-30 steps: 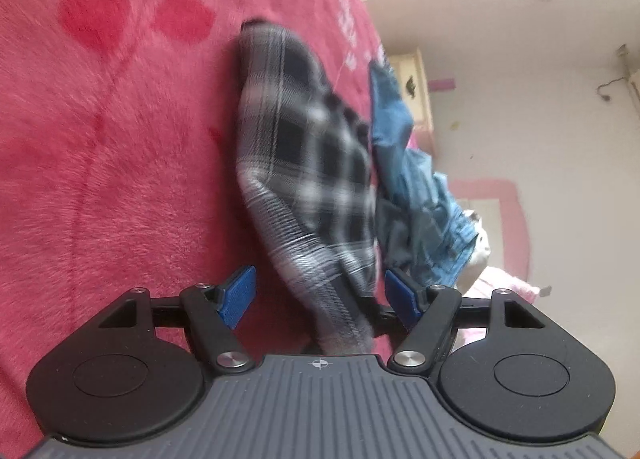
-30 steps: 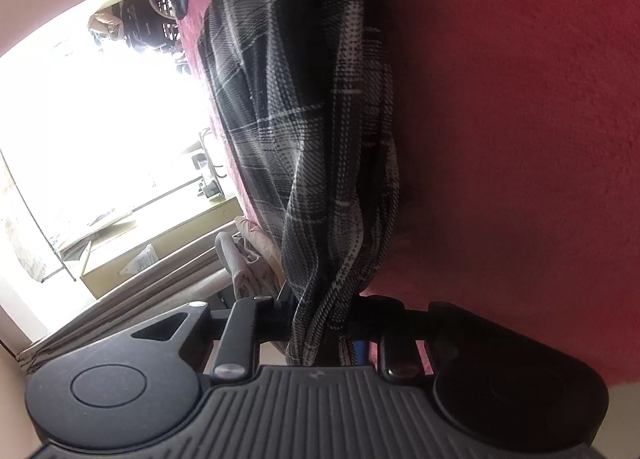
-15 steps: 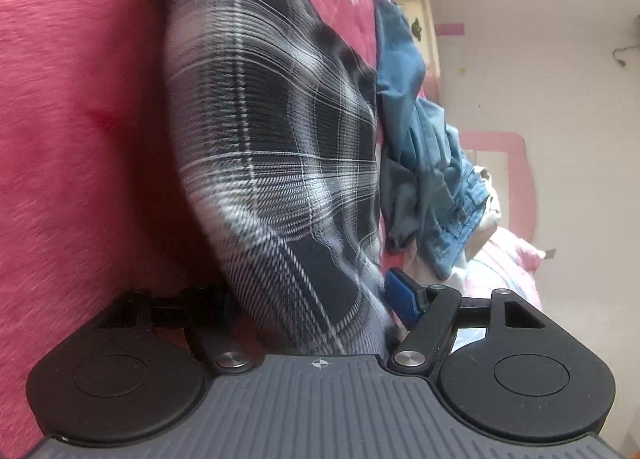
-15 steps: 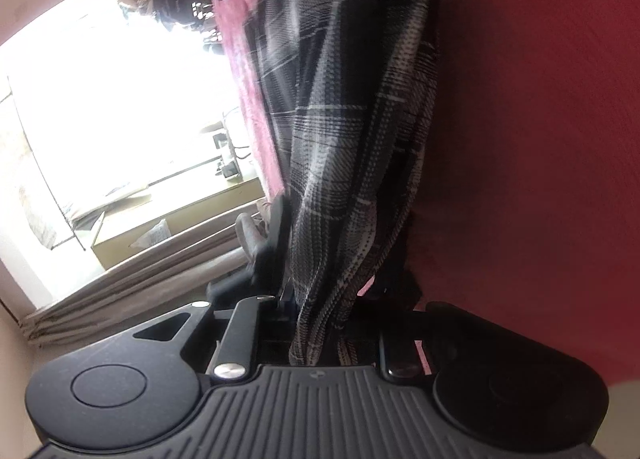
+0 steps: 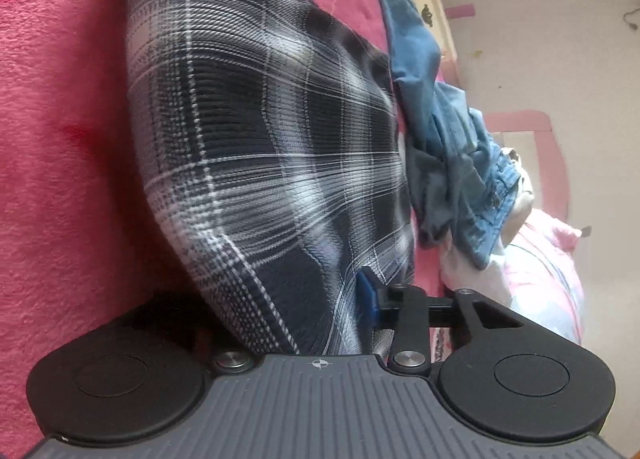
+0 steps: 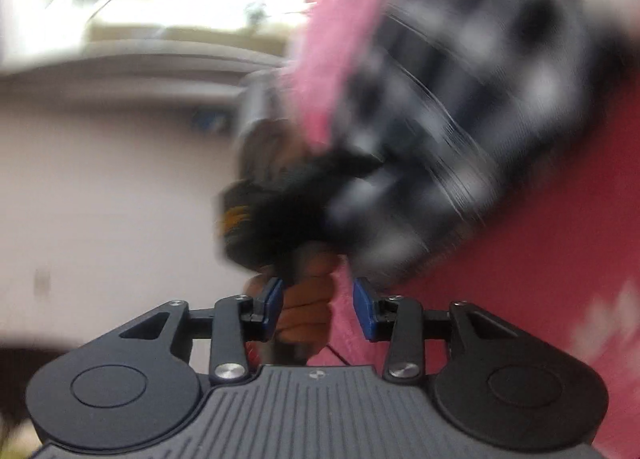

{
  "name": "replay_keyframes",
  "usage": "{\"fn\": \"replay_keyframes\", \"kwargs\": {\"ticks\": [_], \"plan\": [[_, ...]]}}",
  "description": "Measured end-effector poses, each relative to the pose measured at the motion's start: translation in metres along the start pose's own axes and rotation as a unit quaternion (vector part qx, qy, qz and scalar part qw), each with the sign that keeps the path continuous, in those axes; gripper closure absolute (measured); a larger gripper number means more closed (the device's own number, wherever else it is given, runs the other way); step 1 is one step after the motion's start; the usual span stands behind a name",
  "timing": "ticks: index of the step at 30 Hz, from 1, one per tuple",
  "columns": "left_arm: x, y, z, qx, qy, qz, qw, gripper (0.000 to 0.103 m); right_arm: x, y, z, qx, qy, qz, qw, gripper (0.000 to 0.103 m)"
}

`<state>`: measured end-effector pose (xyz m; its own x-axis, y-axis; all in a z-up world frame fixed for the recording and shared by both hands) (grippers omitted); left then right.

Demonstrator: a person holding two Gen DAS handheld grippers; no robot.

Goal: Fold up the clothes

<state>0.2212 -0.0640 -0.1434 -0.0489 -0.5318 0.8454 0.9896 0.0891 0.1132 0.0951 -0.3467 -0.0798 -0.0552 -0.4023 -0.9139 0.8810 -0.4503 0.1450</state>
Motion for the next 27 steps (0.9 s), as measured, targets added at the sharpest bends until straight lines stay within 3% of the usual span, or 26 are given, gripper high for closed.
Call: {"fn": "replay_keyframes", "kwargs": {"ticks": [1,3,6,11,14,21,27], "plan": [[-0.001,0.000,0.000,0.001,-0.001,0.001,1.0000,0.066,-0.009,0.026,0.010,0.018,-0.004,0.035,0.999,0.045],[-0.001,0.000,0.000,0.002,-0.002,-0.001,1.0000,0.067,-0.013,0.071,0.032,0.077,-0.031,0.086,0.993,0.036],[-0.002,0.000,0.000,0.002,-0.003,-0.006,1.0000,0.068,0.015,0.120,0.042,0.107,-0.069,0.092,0.988,0.034],[-0.007,-0.001,0.002,0.003,-0.013,-0.011,0.9999,0.070,0.088,0.160,0.012,0.030,-0.114,0.064,0.991,0.032],[-0.012,-0.003,0.004,0.006,-0.022,-0.017,0.9996,0.071,0.112,0.161,-0.009,-0.022,-0.098,0.059,0.993,0.034],[-0.018,-0.005,0.010,0.011,-0.040,-0.033,0.9986,0.074,0.114,0.195,-0.061,-0.110,-0.033,0.068,0.991,0.034],[-0.021,-0.006,0.013,0.015,-0.049,-0.045,0.9977,0.074,0.103,0.212,-0.098,-0.184,-0.003,0.105,0.977,0.034]]}}
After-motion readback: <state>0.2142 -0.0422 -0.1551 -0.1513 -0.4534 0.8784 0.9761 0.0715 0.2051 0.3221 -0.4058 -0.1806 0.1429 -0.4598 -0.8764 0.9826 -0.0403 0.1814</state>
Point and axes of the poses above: each gripper's, at about its wrist camera, not at the fingertips, and z roughly against the way its jaws point, x to its right, y to its top, the point moved 2 cm from there along -z, roughly the way its jaws point, and after that the axes turned 3 degrees about -z, right-handed, at the moved point
